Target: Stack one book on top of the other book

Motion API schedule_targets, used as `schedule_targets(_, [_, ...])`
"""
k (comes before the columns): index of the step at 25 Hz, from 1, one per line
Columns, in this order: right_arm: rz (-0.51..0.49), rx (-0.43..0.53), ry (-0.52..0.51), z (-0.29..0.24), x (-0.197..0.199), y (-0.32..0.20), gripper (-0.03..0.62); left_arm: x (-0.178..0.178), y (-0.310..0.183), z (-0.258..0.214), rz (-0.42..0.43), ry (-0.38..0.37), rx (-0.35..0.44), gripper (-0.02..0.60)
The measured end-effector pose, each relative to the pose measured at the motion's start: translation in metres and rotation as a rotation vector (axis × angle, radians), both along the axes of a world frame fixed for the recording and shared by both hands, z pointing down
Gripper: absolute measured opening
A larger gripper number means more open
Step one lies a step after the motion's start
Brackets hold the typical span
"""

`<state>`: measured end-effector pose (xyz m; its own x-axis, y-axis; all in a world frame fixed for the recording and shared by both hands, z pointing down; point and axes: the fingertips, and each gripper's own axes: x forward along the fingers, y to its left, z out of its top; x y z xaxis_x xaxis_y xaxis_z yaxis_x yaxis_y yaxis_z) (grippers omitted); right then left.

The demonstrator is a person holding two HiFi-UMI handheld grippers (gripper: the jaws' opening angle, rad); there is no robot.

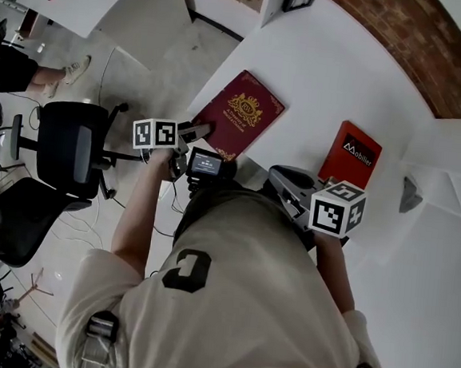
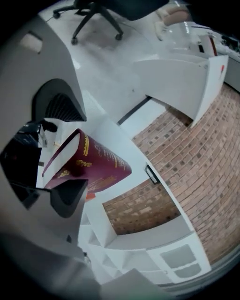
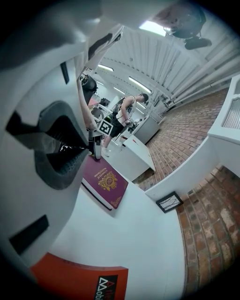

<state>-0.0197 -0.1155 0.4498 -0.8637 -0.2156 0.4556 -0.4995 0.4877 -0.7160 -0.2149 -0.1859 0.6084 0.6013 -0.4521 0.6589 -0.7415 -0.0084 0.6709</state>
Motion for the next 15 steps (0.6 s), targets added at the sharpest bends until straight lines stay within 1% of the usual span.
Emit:
schedule_targets(3, [-0.015, 0.009, 0.013, 0.001, -0.004, 0.002, 0.012, 0.005, -0.002, 0.009, -0.037, 0.115, -0.063, 0.365])
schedule_targets(6, [-0.026, 0.008, 0.023, 0.001, -0.008, 0.003, 0.012, 0.006, -0.004, 0.013, -0.076, 0.216, -0.081, 0.365])
schedule_targets(8, [-0.03, 0.007, 0.028, 0.001, -0.008, 0.003, 0.012, 0.006, -0.005, 0.014, -0.077, 0.252, -0.08, 0.365])
schedule_targets(11, [-0.036, 0.007, 0.034, 0.001, -0.01, 0.002, 0.012, 0.007, -0.005, 0.013, -0.065, 0.286, -0.069, 0.36])
schedule_targets(13, [-0.04, 0.006, 0.037, 0.002, -0.012, 0.003, 0.012, 0.006, -0.003, 0.01, -0.058, 0.308, -0.057, 0.334])
schedule_targets(15, [-0.044, 0.004, 0.039, 0.003, -0.014, 0.003, 0.012, 0.005, -0.001, 0.008, -0.06, 0.326, -0.051, 0.294])
